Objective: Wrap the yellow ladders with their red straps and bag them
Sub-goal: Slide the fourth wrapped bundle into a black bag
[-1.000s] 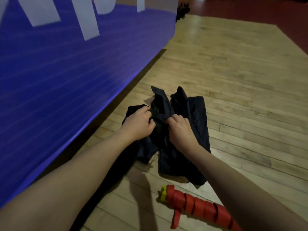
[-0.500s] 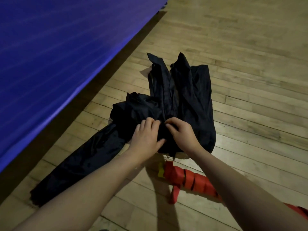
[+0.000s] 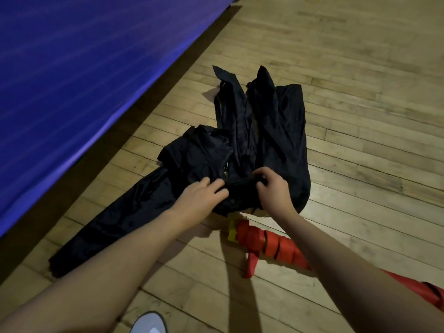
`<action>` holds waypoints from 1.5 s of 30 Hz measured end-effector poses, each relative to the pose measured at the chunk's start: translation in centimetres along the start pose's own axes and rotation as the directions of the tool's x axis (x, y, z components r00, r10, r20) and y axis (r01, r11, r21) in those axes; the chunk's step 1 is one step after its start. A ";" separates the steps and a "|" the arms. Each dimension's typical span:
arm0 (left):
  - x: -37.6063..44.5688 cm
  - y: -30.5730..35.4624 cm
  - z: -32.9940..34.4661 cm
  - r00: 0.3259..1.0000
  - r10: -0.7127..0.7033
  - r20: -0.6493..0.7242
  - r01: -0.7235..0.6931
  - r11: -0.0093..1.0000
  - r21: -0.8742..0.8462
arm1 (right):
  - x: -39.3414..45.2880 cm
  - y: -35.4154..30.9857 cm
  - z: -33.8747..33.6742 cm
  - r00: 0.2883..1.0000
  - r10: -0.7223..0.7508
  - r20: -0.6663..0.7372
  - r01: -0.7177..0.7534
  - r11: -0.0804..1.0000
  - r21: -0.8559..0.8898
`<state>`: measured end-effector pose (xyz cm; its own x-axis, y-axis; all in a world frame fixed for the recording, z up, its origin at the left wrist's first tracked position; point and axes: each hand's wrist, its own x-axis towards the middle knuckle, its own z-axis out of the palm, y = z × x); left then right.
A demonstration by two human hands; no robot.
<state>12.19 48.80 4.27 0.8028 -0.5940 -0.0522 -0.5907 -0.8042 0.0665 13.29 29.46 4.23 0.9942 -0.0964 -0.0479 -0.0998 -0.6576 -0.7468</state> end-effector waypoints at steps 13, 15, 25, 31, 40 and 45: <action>1.1 2.4 0.4 0.983 -0.171 -0.072 0.154 0.968 -0.200 | -0.9 -0.6 0.9 0.968 -0.169 0.185 0.136 0.975 0.178; 1.6 1.9 0.9 0.991 -0.134 -0.019 0.125 0.959 -0.256 | -1.1 -0.1 0.5 0.968 -0.161 0.194 0.136 0.981 0.139; 1.8 1.2 1.7 0.963 -0.145 0.227 0.136 0.989 0.053 | -5.5 6.4 0.9 0.859 0.029 0.511 0.286 0.800 -0.527; 1.6 2.5 3.0 0.940 -0.109 0.323 0.163 0.976 -0.142 | -6.6 7.5 1.5 0.808 0.028 0.588 0.374 0.748 -0.549; -1.1 2.6 3.5 0.916 -0.073 0.394 0.256 0.862 -0.437 | -5.8 7.1 -2.2 0.858 -0.183 0.479 0.418 0.791 -0.447; -1.9 4.7 2.8 0.932 -0.235 0.277 0.356 0.743 -0.567 | -5.7 5.7 -0.8 0.878 -0.165 0.449 0.380 0.810 -0.447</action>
<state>7.62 46.10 1.94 0.8640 -0.3709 -0.3405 -0.1070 -0.7961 0.5957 7.03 25.66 0.80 0.9078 0.3590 -0.2170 0.2791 -0.9030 -0.3266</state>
